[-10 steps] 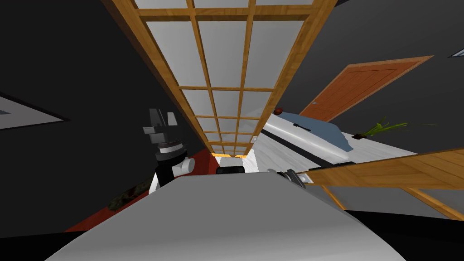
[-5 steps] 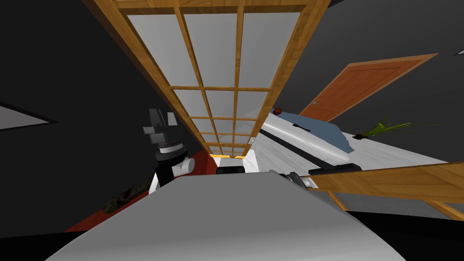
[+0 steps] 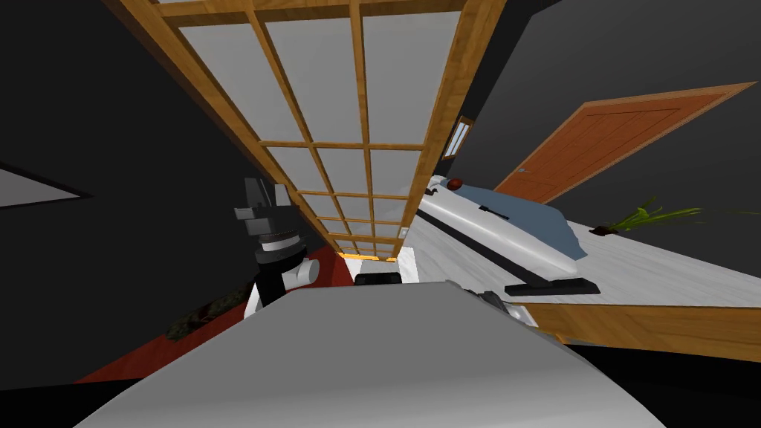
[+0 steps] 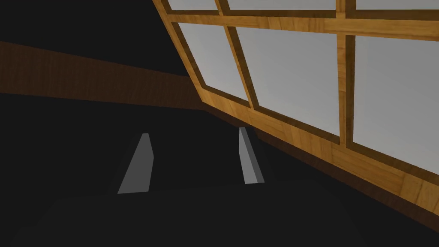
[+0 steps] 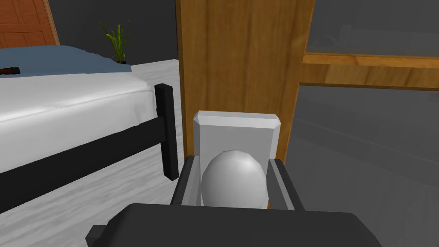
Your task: Push the door open
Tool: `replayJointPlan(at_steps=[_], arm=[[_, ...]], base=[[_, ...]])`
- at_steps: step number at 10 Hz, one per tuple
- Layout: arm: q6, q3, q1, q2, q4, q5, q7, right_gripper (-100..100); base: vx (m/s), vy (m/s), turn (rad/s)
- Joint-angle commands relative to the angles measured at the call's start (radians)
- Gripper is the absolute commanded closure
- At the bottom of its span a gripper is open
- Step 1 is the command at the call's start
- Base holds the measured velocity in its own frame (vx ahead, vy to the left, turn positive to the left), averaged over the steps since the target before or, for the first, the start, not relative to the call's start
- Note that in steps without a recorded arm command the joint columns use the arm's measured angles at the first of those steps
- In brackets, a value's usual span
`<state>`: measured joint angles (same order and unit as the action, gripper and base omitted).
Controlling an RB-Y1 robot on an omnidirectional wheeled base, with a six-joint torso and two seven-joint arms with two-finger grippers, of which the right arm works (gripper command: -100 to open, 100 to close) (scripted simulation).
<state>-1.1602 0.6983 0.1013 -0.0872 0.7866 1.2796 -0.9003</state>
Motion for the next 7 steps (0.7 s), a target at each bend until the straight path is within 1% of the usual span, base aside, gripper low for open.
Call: replayJointPlan(at_steps=[1,2,3,4,5,7], arm=[[-0.022,0.03,0.0,0.005,0.007,0.028,0.019,100],[-0.035,0.048,-0.003,0.008,0.003,0.046,0.027,100],[-0.039,0.054,-0.004,0.009,0.001,0.051,0.03,100],[-0.029,0.049,0.001,0.014,0.023,0.048,0.041,100],[-0.053,0.072,0.003,0.007,0.019,0.072,0.046,100],[-0.068,0.088,0.003,0.007,0.016,0.09,0.05,100]], base=[[0.025,-0.237,0.067],[-0.005,-0.233,0.064],[0.0,-0.197,0.043],[0.0,-0.084,0.0],[-0.049,-0.154,0.049],[-0.042,-0.204,0.051]])
